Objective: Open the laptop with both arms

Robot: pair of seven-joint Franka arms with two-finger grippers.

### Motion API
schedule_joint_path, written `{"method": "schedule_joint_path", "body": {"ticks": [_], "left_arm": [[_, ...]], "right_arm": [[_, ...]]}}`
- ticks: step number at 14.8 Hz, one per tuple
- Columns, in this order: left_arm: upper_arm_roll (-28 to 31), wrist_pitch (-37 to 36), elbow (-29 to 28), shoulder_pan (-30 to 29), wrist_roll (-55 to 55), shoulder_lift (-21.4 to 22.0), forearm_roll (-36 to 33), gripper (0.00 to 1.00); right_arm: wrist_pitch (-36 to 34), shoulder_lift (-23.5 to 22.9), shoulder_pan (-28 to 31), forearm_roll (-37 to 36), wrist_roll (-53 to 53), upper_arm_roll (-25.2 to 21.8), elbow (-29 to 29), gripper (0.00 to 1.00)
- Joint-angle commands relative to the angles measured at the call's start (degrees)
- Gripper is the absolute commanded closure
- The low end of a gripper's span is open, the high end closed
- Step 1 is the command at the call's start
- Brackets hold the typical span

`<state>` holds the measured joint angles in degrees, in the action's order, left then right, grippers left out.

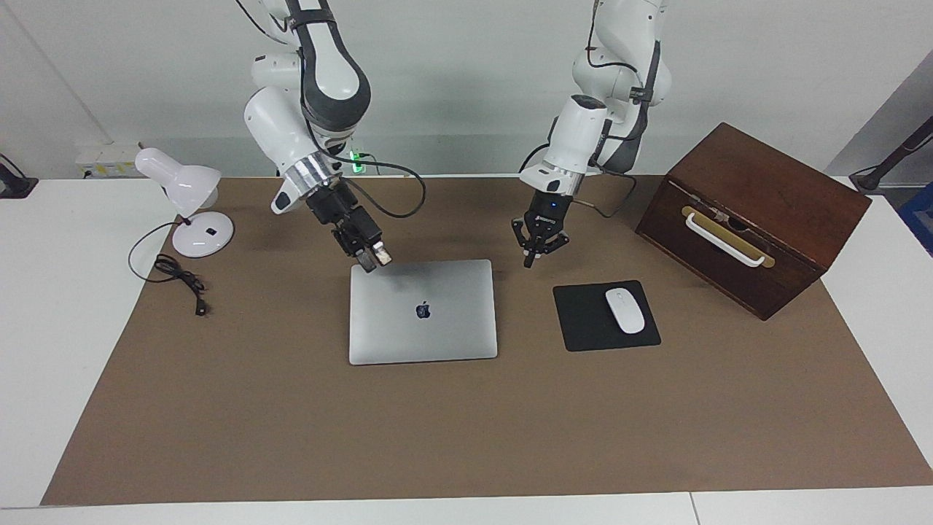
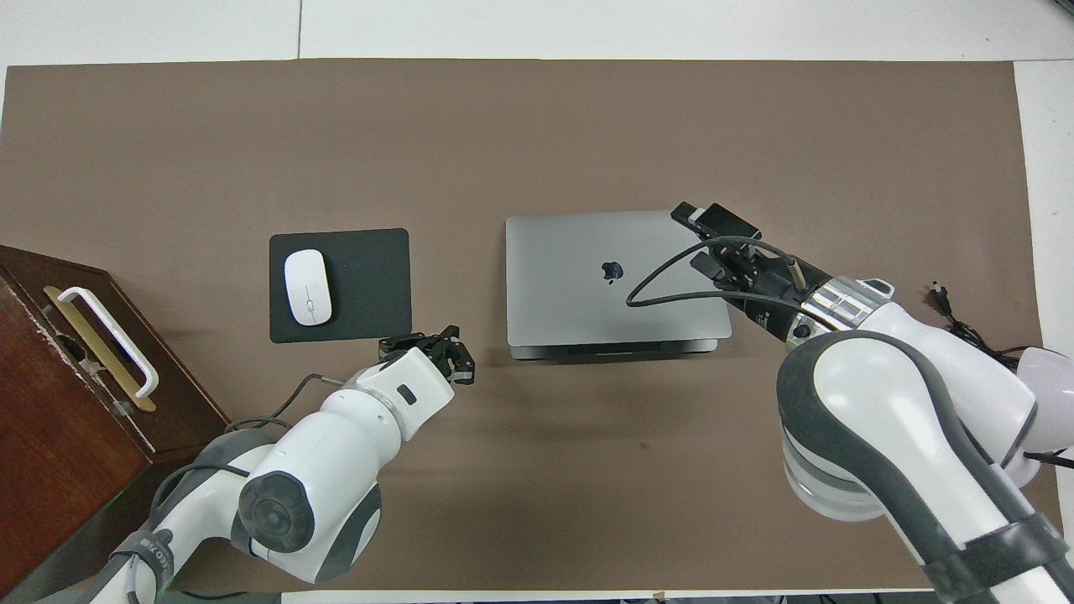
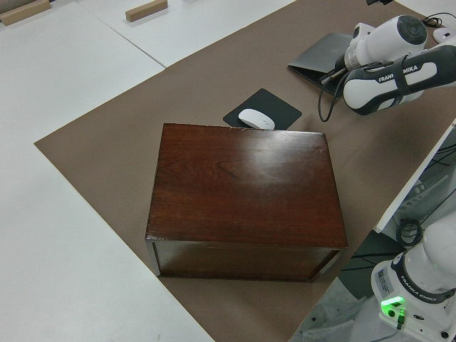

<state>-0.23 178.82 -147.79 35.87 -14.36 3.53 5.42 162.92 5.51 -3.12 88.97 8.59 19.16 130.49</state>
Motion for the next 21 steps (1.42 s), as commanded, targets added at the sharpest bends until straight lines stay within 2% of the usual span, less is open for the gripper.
{"method": "schedule_joint_path", "body": {"ticks": [1, 4, 8, 11, 13, 15, 21], "left_arm": [[0.8, 4.6, -0.8, 3.3, -0.1, -1.6, 0.8, 1.00], [0.9, 7.4, -1.0, 5.6, 0.3, -3.6, 0.8, 1.00], [0.9, 11.8, -1.5, 7.7, 0.4, -5.6, 0.8, 1.00], [0.9, 17.1, -1.7, 9.0, 0.5, -8.5, 0.8, 1.00], [0.9, 21.7, -2.0, 9.3, 0.5, -11.5, 0.8, 1.00], [1.0, 21.9, -1.7, 9.8, 0.3, -12.9, 0.8, 1.00], [1.0, 21.9, -0.5, 9.3, 0.0, -13.8, 0.8, 1.00]], "right_arm": [[1.5, -0.6, 0.4, 12.4, 6.2, 2.3, -0.1, 0.00], [2.0, -0.9, 0.4, 22.0, 11.9, 2.6, 0.0, 0.00], [6.3, -3.3, 0.3, 23.3, 12.6, 5.1, 0.1, 0.00], [11.5, -5.2, 0.3, 24.0, 12.2, 8.2, 0.2, 0.00], [12.5, -5.1, 0.3, 26.1, 12.2, 9.7, 0.4, 0.00], [13.4, -5.0, 0.3, 28.2, 12.2, 11.6, 0.4, 0.00], [13.7, -5.2, 0.3, 30.6, 12.1, 13.6, 0.4, 0.00]]}}
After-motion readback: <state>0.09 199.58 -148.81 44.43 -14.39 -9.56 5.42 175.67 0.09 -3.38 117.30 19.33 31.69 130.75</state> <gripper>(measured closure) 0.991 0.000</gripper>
